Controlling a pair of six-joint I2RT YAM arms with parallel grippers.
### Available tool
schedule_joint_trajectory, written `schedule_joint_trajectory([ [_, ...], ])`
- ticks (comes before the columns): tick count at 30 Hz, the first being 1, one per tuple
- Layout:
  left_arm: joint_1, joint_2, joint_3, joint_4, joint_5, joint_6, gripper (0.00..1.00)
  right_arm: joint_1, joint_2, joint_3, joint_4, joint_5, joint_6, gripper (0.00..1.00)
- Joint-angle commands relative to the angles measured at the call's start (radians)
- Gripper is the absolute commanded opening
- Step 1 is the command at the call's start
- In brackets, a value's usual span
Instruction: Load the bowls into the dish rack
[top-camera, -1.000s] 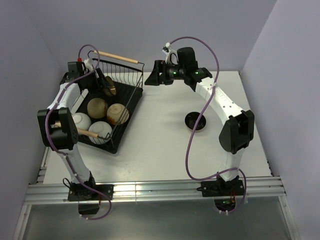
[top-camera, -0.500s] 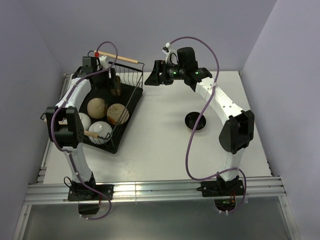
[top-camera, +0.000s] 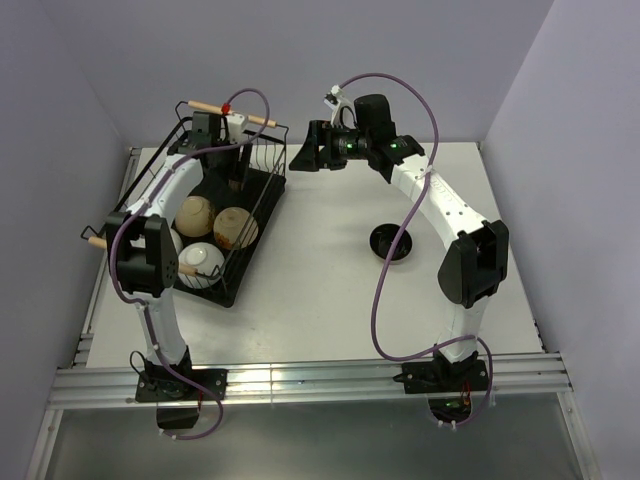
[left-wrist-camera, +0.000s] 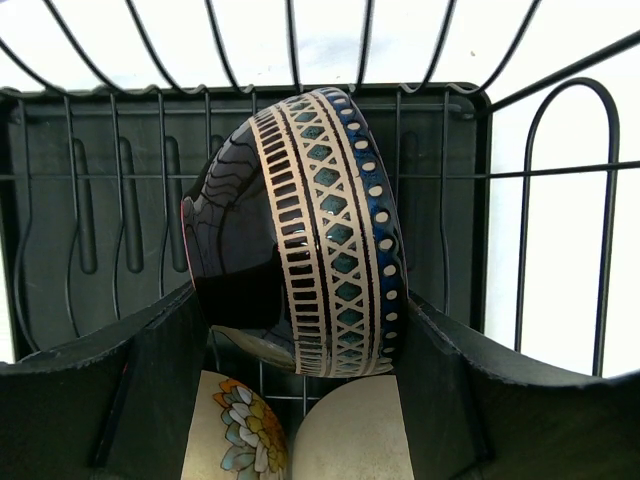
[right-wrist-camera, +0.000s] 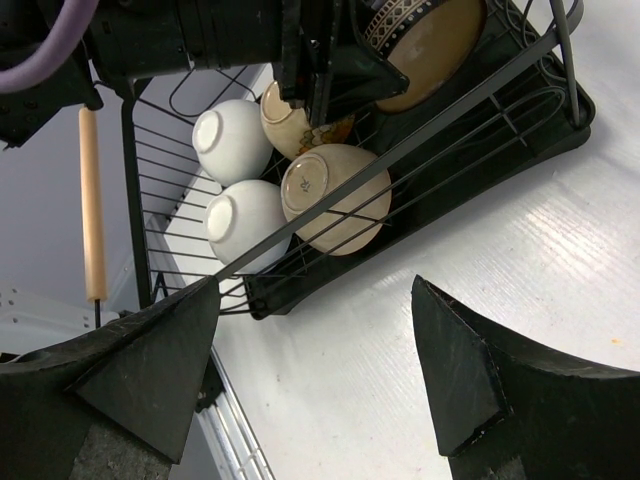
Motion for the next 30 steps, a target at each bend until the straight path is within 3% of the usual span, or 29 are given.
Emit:
schedule_joint_trajectory([
  [1,-0.017,-0.013,-0.011,0.008,-0.088,0.075,0.0,-0.007,-0.01,0.026,0.016,-0.002,-0.021,0.84],
  [8,-0.026,-0.022,-0.028,-0.006,-0.108,0.145,0.01,-0.007,-0.01,0.03,0.015,0.0,-0.018,0.84],
  [13,-0.036,-0.035,-0.035,-0.018,-0.087,0.159,0.27,-0.009,-0.015,0.038,0.007,0.006,-0.025,0.84],
  [14,-0.037,-0.041,-0.044,-0.008,-0.085,0.167,0.35,-0.009,-0.015,0.039,0.003,0.007,-0.029,0.84],
  [22,-0.068,-0.079,-0.091,0.012,-0.082,0.213,0.53,-0.021,-0.007,0.062,-0.013,0.006,-0.032,0.85],
  [24,-0.074,-0.081,-0.092,0.011,-0.084,0.22,0.76,-0.021,-0.01,0.062,-0.014,0.009,-0.033,0.85],
  [30,-0.077,-0.094,-0.091,0.009,-0.075,0.225,0.81,-0.024,-0.01,0.062,-0.017,0.006,-0.033,0.85],
])
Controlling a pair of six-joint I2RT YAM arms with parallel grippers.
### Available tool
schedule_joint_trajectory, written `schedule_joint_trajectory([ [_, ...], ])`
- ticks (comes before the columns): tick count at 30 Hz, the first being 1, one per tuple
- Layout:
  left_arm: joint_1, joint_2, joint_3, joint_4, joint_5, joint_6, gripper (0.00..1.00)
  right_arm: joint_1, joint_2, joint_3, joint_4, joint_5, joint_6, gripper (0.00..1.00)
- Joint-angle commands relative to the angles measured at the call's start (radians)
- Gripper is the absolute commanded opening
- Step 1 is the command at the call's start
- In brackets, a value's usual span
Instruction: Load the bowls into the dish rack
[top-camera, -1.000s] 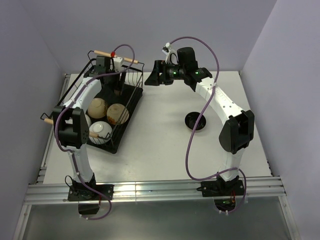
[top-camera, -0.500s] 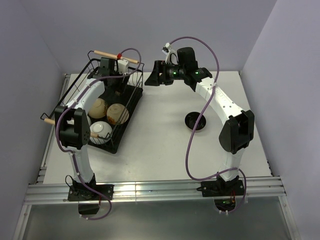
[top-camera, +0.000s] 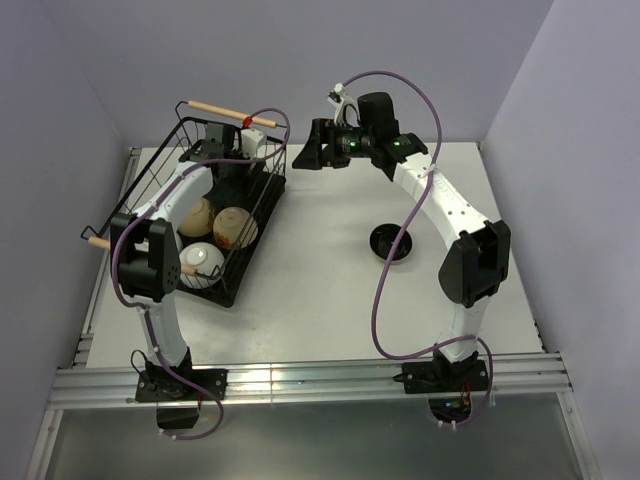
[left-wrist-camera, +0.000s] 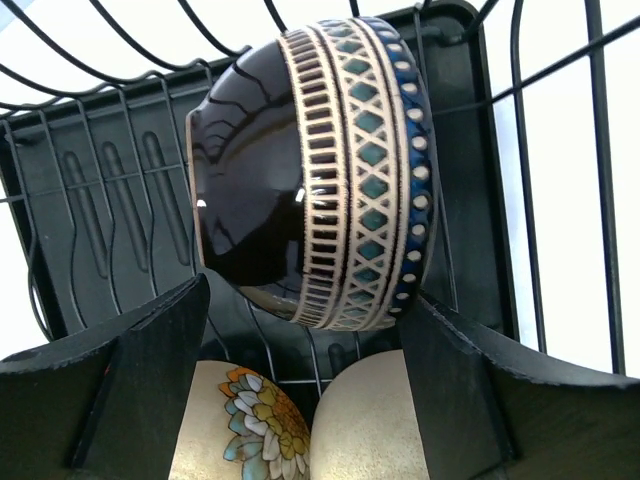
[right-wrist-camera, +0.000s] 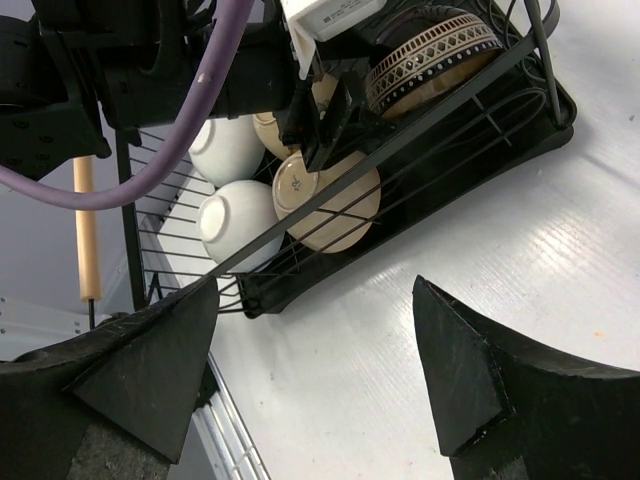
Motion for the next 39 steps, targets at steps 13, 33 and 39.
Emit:
schedule_joint_trajectory([
  [13,-0.007,-0.143,0.004,-0.024,0.139,0.027,0.83,-0.018,-0.015,0.054,-0.008,0.006,-0.024,0.85],
  [33,0.143,-0.145,0.07,0.181,0.256,-0.293,0.42,-0.04,-0.039,0.006,0.01,-0.035,-0.026,0.83],
  [39,0.142,0.007,0.196,0.137,0.219,-0.313,0.44,-0.041,-0.041,-0.006,0.016,-0.04,-0.02,0.82],
])
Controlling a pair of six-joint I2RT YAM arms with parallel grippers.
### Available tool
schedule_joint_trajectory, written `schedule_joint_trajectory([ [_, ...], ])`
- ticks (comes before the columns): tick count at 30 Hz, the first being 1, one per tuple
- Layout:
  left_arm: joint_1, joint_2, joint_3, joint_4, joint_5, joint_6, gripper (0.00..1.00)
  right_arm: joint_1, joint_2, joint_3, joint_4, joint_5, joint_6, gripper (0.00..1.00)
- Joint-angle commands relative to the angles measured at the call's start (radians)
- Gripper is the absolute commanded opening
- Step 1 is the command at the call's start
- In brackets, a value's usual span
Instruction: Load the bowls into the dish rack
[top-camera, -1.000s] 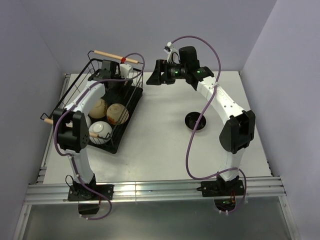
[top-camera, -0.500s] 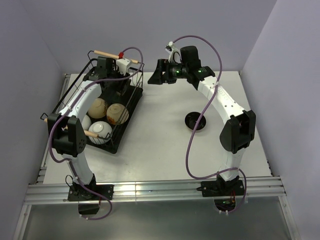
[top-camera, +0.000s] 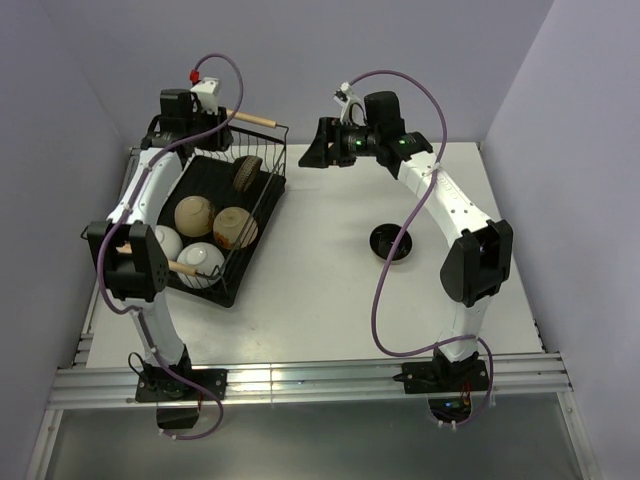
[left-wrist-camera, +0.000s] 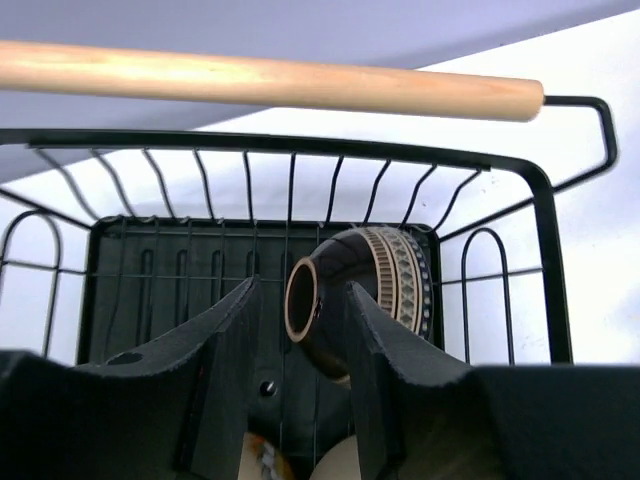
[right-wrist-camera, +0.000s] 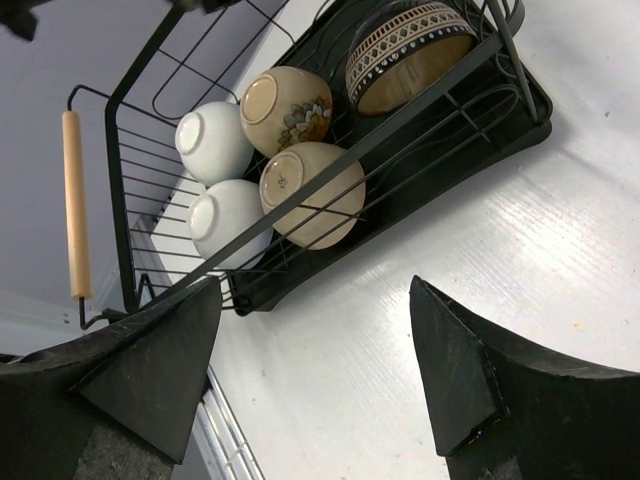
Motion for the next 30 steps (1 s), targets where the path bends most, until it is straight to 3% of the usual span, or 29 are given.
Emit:
schedule_joint_trajectory([
  [1,-0.017,0.083,0.102,-0.004,-0.012,-0.025,0.45,-0.01,-0.042,-0.01,0.035,-0.023,-0.003,0.82],
  [9,-0.062,0.221,0.21,-0.039,-0.07,0.107,0.46,-0.01,-0.032,-0.004,0.028,-0.033,0.0,0.81],
  [22,-0.132,0.146,0.02,-0.052,-0.069,0.176,0.46,-0.016,-0.032,-0.01,0.026,-0.036,0.0,0.81],
  [26,-0.132,0.128,0.009,-0.043,-0.067,0.155,0.51,-0.016,-0.032,0.003,0.019,-0.033,-0.002,0.82],
  [30,-0.132,0.115,0.04,-0.052,-0.083,0.117,0.62,-0.016,-0.042,0.001,0.0,-0.019,-0.015,0.83],
])
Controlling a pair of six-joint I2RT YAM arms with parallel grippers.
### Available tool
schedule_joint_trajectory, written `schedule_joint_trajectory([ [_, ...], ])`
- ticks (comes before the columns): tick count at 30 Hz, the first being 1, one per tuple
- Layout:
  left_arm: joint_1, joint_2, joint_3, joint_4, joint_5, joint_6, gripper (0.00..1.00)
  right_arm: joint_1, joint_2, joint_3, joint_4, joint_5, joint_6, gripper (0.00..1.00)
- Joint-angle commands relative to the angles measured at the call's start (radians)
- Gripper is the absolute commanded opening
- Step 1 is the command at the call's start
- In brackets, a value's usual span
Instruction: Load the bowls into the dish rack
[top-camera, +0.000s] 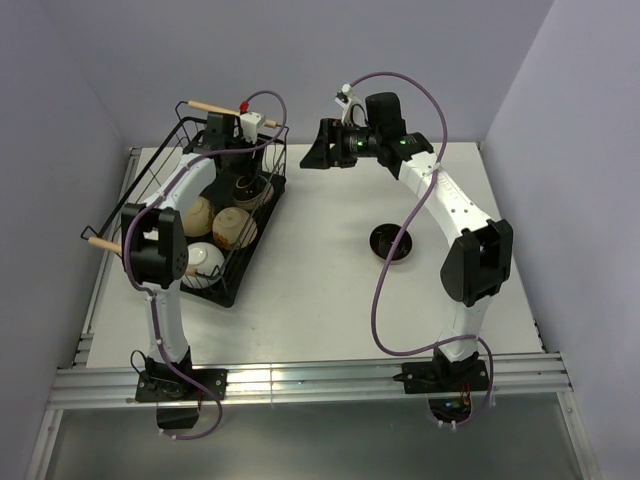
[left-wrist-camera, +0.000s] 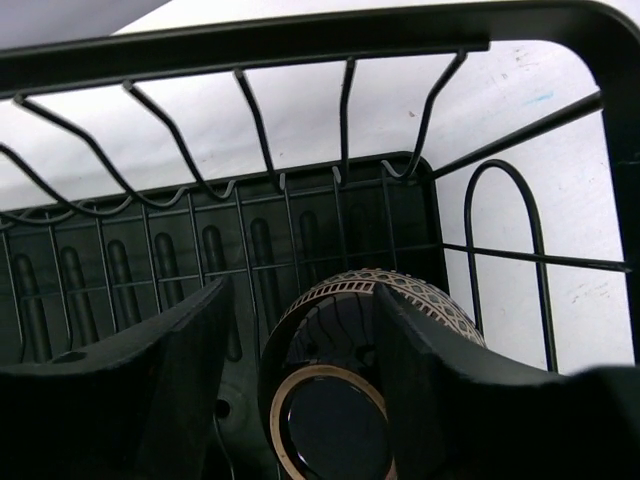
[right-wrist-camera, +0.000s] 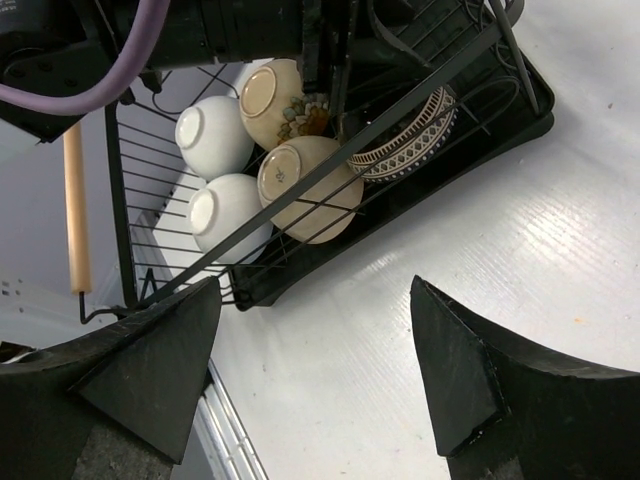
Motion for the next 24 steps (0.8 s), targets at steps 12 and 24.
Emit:
schedule_joint_trajectory([
  [12,0.046,-0.253,-0.02,-0.169,0.14,-0.02,0.74,-0.079,-0.136,-0.08,-0.068,0.011,-0.082,0.86],
  [24,0.152,-0.418,-0.351,-0.004,0.26,-0.055,0.84,-0.116,-0.191,-0.174,-0.101,0.03,-0.12,0.87],
])
